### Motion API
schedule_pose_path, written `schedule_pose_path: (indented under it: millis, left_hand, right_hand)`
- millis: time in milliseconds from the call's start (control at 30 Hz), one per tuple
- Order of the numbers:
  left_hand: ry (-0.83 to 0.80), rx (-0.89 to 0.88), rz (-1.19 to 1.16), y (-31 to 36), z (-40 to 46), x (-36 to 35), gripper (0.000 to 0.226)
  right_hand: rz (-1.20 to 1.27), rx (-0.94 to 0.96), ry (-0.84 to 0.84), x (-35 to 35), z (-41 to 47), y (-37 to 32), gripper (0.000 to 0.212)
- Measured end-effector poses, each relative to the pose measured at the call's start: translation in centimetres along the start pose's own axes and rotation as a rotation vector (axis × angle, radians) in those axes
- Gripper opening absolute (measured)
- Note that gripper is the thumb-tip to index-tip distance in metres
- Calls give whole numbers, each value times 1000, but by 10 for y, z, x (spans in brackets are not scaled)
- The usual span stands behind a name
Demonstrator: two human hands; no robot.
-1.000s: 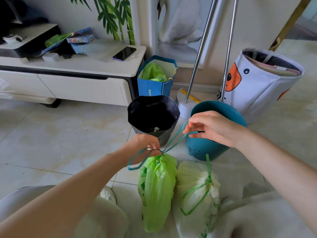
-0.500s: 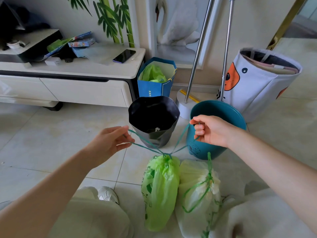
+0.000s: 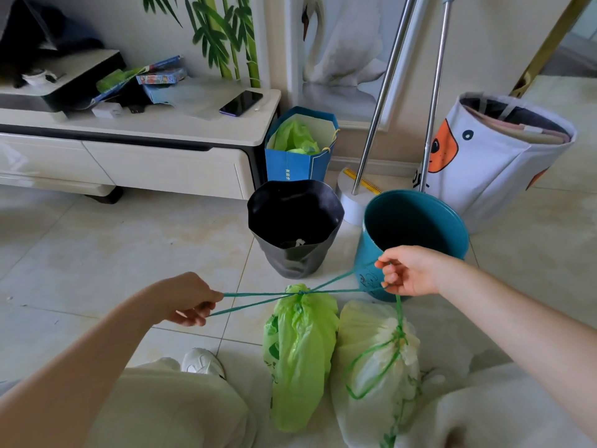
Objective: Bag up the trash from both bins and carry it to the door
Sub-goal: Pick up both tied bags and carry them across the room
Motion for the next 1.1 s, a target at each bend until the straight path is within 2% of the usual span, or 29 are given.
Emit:
schedule_pose_path:
  millis: [100, 200, 267, 367, 500, 667, 800, 900, 1000, 1100]
  left_hand:
    - [32, -52, -175, 15, -3, 5, 27]
    - [37, -87, -638, 43, -11, 14, 23]
    - [-23, -120, -916, 65, -21, 17, 25]
    - [-169, -177, -1116, 99, -42, 13, 30]
    - [-341, -193, -1138, 136, -66, -6, 25]
    - [-486, -188, -952, 165, -85, -38, 32]
    - [-576, -192, -852, 181, -94, -59, 36]
    - [-548, -200, -921, 190, -90, -60, 32]
    - [-425, -270, -1035, 197, -83, -46, 24]
    - [-341, -293, -1205, 200, -76, -33, 24]
  right_hand:
    - [45, 54, -11, -5, -6, -11, 20]
    - [139, 165, -87, -13, -22, -37, 18]
    - [141, 244, -144, -21, -37, -53, 14]
    - [90, 384, -178, -32, -62, -74, 12]
    - [27, 523, -247, -51, -100, -93, 21]
    - [-34, 613, -378, -78, -133, -105, 26]
    - [-46, 670, -417, -86, -144, -112, 21]
    - [-68, 674, -416, -87, -142, -112, 20]
    - [-134, 663, -426, -89, -138, -106, 21]
    - [-221, 652, -403, -87, -133, -96, 24]
Point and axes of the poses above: each hand's wrist, its own z-axis towards the middle knuckle, its own x-axis out of the back of the hand, y = z × x, the point moved 10 cm from there along z, towards the middle knuckle, and after that the axes turned 11 degrees about y, right-handed, at the moved point
